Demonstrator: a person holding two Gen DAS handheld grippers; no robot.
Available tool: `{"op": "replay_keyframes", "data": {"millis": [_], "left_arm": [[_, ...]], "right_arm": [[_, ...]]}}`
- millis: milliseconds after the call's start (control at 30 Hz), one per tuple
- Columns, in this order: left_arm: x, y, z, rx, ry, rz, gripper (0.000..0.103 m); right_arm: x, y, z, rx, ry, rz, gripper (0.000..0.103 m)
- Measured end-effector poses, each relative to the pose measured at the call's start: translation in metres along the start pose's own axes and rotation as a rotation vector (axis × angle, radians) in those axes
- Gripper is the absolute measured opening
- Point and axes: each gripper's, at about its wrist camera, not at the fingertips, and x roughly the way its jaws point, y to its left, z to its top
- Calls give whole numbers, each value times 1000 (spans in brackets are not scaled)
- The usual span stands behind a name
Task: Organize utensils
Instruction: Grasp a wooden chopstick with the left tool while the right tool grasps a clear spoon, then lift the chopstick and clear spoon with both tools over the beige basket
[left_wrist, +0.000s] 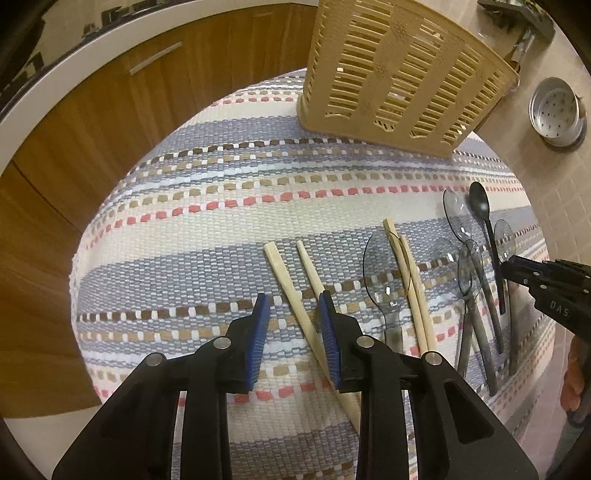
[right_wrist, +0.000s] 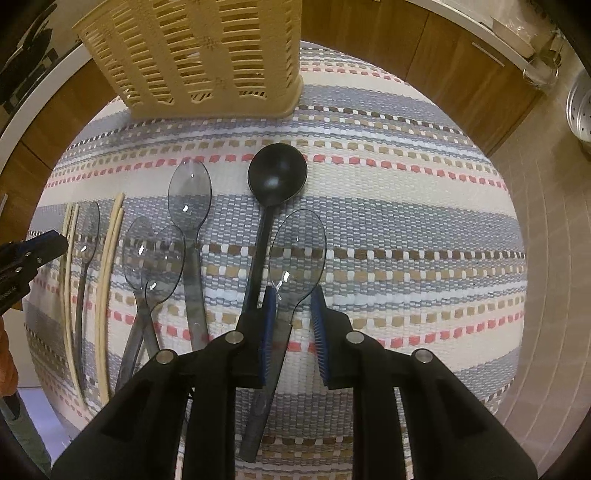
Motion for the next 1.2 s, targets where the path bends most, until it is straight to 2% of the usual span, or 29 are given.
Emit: {"op": "replay_keyframes", "data": {"millis": [67,167,233,300,333,367,467,567,633,700,933,1067,1200], "left_arm": [[-1,4,0,-3,-2,15,10],[-1,6,0,-7,-5,10,9],[-1,1,0,12,-4,42,11],[0,-10,0,45,-4,66,23],[1,-16,0,61,-4,78,26],[1,-22,-1,80,-7,110,24],[2,-34,-2,106,-20,131,5],[-1,-26,-3,82,-29,79,3],[-5,-17,-6,43,-45,-24,3],[-13,-10,-9,18,-83,-86,3],[-54,-9,-15,5,-238,-177,3],[-72,-11,-16,-4,-316,-219,3],[-98,-14,-9,-19,-453,-261,3]], "right_arm": [[-1,-5,-3,-13,0,5,17],[-1,-6,-5,-30,-1,3,17],[-1,-6,-6,-34,-1,-6,17],[-1,-5,-6,-43,-3,-20,17],[-1,-3,-6,-49,-4,-28,17],[-2,-2,-6,-53,-4,-32,17],[-3,4,-9,-75,-11,-33,12],[-6,12,-12,-89,-24,-32,6],[-9,13,-14,-83,-30,-12,4],[-12,13,-16,-74,-36,6,2],[-27,2,-25,-46,-109,91,2],[-52,-4,-31,-31,-183,139,2],[-90,-1,-36,-37,-306,186,2]]}}
